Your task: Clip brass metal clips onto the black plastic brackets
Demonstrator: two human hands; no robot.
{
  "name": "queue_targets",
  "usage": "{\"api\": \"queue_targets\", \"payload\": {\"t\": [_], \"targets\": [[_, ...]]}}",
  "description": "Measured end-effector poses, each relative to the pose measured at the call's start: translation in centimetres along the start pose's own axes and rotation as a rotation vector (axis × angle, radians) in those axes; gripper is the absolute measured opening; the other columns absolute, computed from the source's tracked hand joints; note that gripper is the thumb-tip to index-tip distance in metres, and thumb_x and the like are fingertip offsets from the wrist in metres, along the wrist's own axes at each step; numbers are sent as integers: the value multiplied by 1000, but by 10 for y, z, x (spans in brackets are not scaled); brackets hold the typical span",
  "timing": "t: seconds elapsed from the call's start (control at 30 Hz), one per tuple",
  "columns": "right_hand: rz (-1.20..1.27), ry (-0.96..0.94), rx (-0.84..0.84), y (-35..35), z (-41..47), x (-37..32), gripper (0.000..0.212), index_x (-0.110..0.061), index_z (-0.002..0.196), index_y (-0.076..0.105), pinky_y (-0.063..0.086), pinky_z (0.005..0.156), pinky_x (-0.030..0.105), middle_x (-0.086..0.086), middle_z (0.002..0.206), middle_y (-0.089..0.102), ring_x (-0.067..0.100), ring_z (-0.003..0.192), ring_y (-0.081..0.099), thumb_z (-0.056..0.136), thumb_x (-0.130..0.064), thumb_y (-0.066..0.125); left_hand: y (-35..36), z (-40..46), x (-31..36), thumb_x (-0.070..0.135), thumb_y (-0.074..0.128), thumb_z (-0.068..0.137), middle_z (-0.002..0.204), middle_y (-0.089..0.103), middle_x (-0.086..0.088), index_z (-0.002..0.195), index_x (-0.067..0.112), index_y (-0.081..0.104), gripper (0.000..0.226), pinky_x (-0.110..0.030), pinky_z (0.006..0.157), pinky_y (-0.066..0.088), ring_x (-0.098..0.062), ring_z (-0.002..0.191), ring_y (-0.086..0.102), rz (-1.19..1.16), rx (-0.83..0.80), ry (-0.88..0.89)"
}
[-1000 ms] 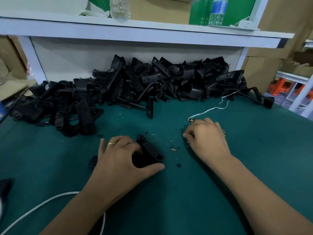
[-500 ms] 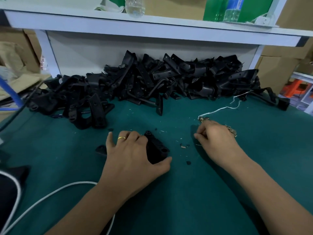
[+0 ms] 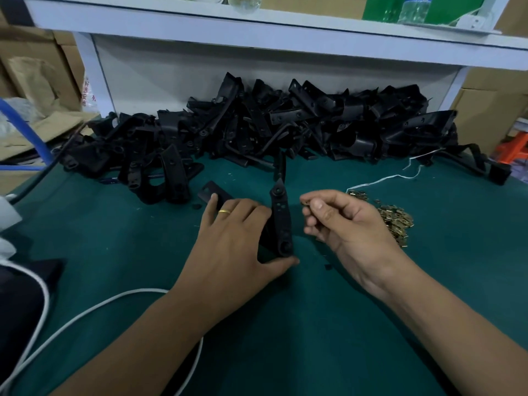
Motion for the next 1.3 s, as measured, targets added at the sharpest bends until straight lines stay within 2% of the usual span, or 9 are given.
{"api": "queue_targets", "payload": {"t": [0.13, 0.27, 0.43, 0.63, 0.77, 1.1, 1.3], "targets": [[82, 2, -11, 1, -1, -5, 20, -6, 106, 77, 59, 80, 25, 10, 93, 74, 13, 83, 70, 87, -10, 72, -2, 0, 2, 76, 55, 80, 124, 57, 9, 126, 25, 57, 69, -53, 124, 23, -17, 127, 50, 8, 22, 33], [11, -55, -8, 5, -3, -7, 24, -8, 104, 78, 59, 82, 28, 10, 92, 74, 18, 85, 71, 81, -14, 80, -4, 0, 4, 78, 54, 80, 124, 57, 11, 129, 26, 56, 71, -52, 125, 23, -14, 128, 48, 3, 23, 59], [-65, -112, 10, 11, -5, -7, 23, -10, 98, 81, 62, 82, 34, 20, 98, 77, 29, 91, 75, 75, -16, 83, -5, -1, 5, 81, 51, 79, 122, 56, 14, 128, 28, 56, 72, -49, 125, 23, -12, 127, 47, -38, 15, 61], [-86, -111, -11, 11, -6, -8, 23, -10, 102, 79, 59, 76, 30, 17, 93, 75, 25, 79, 71, 82, -19, 80, -6, -1, 5, 81, 50, 80, 123, 56, 14, 129, 28, 56, 72, -49, 126, 21, -13, 128, 47, -25, -3, 75], [-116, -65, 38, 10, -5, -6, 16, -10, 93, 78, 58, 69, 28, 12, 83, 72, 19, 70, 68, 86, -24, 75, -6, 0, 4, 80, 50, 80, 123, 56, 12, 129, 26, 57, 73, -51, 125, 21, -14, 128, 48, 3, -5, 90], [-167, 7, 46, 11, -7, -5, 22, -12, 80, 78, 55, 57, 29, 10, 69, 67, 19, 56, 60, 80, -34, 81, -6, 1, 3, 66, 66, 75, 123, 62, 3, 124, 18, 64, 69, -61, 119, 29, -22, 125, 55, 158, 11, 145], [-220, -20, 104, 17, -10, -2, 24, -15, 67, 73, 50, 51, 28, 9, 61, 61, 19, 49, 53, 85, -30, 78, -5, -1, 11, 62, 57, 80, 117, 63, -3, 122, 12, 65, 66, -61, 120, 27, -27, 119, 57, 294, -9, 174]]}}
Point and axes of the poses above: each hand's wrist, its own z-axis towards the middle knuckle, its own y-axis out of the palm, x = y × z, the point moved 2 cm from there along z, towards the middle knuckle
